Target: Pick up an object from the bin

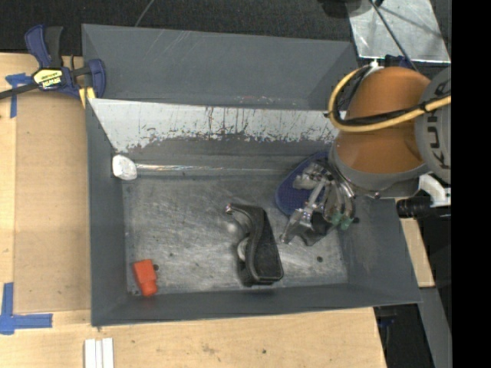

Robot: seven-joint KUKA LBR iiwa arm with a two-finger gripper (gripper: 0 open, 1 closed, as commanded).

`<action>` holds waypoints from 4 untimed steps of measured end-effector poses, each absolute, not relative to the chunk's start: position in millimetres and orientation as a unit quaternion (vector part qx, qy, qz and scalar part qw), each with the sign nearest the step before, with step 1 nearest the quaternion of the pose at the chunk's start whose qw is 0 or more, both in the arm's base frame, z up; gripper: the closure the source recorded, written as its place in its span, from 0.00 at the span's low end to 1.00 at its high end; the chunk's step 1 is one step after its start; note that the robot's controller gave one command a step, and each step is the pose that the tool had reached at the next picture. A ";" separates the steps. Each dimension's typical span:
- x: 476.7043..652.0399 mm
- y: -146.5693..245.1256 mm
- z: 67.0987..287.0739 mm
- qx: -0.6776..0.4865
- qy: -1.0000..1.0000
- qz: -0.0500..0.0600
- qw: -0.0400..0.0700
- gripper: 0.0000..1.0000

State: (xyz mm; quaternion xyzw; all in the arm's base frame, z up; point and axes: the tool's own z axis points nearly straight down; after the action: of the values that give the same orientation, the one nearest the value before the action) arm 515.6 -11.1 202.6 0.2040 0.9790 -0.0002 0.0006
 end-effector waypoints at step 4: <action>579.6 -63.3 196.0 0.104 0.995 0.000 0.002 0.00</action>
Offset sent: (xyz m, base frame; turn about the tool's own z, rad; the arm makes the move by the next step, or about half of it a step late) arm 0.0435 -0.0540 -0.1235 -0.2485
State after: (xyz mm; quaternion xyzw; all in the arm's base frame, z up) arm 579.6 -63.3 196.0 0.1035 0.9946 -0.0001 0.0019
